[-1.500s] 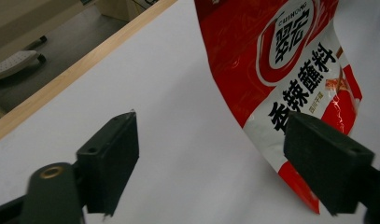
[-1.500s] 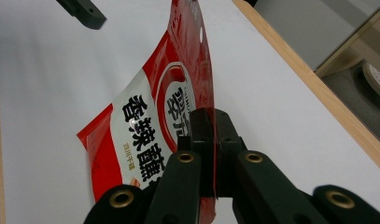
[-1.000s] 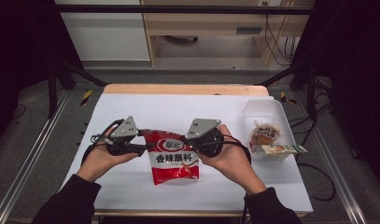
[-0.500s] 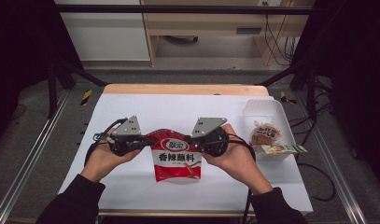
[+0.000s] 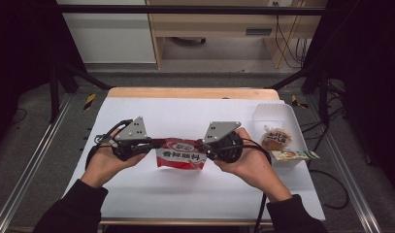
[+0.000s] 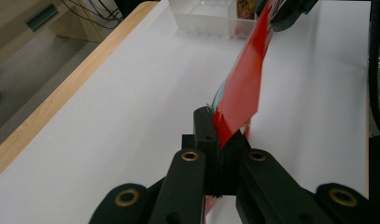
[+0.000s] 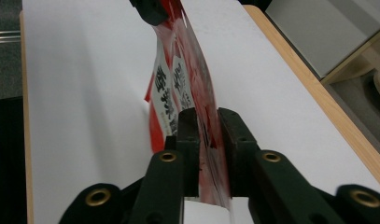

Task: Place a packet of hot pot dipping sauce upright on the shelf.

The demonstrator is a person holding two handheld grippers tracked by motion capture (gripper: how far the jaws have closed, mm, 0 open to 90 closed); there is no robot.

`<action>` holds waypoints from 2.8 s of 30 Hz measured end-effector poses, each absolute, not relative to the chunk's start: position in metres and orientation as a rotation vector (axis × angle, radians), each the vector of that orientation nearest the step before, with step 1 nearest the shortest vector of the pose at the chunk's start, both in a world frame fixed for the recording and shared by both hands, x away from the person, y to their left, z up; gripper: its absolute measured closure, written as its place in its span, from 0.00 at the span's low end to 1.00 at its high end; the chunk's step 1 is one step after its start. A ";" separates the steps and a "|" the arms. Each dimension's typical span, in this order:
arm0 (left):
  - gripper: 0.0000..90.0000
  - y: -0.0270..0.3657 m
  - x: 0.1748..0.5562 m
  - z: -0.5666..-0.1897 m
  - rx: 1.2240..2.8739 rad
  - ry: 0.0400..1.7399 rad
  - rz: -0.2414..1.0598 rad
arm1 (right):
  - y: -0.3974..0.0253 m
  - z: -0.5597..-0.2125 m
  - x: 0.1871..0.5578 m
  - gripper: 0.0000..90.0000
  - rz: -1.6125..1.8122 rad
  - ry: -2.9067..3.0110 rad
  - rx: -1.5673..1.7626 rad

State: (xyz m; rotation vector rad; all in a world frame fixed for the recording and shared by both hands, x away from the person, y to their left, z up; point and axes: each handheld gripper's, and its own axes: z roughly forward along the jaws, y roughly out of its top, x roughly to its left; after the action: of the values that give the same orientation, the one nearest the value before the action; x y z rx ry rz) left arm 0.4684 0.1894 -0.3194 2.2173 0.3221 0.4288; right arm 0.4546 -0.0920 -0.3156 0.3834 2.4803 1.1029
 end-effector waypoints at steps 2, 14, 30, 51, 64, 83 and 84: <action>1.00 0.191 0.468 -0.319 2.214 0.321 0.430 | -0.092 -0.316 0.455 0.82 1.088 2.486 0.382; 1.00 0.195 0.465 -0.315 2.181 0.313 0.431 | -0.089 -0.320 0.460 0.85 1.047 2.532 0.390; 0.99 0.201 0.468 -0.321 2.143 0.354 0.382 | -0.079 -0.309 0.463 1.00 0.937 2.560 0.328; 0.22 0.274 0.433 -0.410 2.008 0.775 0.553 | -0.098 -0.274 0.475 1.00 0.859 2.487 0.296; 0.11 0.299 0.434 -0.436 1.968 0.875 0.575 | -0.135 -0.240 0.490 1.00 0.896 2.411 0.306; 0.11 0.297 0.433 -0.440 1.981 0.895 0.583 | -0.169 -0.232 0.515 1.00 0.936 2.317 0.401; 0.10 0.298 0.433 -0.440 1.976 0.900 0.584 | -0.170 -0.233 0.517 1.00 0.939 2.314 0.400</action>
State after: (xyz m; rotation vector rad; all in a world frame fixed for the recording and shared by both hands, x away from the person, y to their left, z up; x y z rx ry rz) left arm 0.4330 0.2979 -0.4404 1.9758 0.8996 0.5839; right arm 0.5174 -0.1697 -0.2325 0.4005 2.3144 0.9388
